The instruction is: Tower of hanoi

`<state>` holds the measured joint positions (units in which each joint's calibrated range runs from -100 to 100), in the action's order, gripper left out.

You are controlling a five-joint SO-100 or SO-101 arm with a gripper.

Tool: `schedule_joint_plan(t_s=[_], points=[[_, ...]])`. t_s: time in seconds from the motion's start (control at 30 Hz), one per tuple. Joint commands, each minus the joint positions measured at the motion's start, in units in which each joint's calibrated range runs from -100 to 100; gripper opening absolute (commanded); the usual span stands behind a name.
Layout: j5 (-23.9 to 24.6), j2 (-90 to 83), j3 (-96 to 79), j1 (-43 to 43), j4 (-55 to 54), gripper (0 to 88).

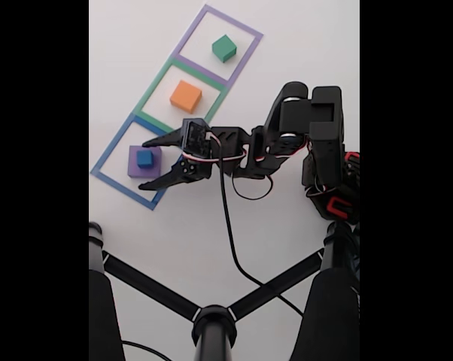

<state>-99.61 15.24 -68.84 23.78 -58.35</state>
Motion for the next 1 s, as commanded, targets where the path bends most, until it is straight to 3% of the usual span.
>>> schedule_joint_plan(t_s=[0.0, 0.97], points=[[-0.4, -0.5, 0.9, 0.0, -1.5, 26.9], [-0.4, 1.3, 4.3, 1.3, 0.0, 7.1]])
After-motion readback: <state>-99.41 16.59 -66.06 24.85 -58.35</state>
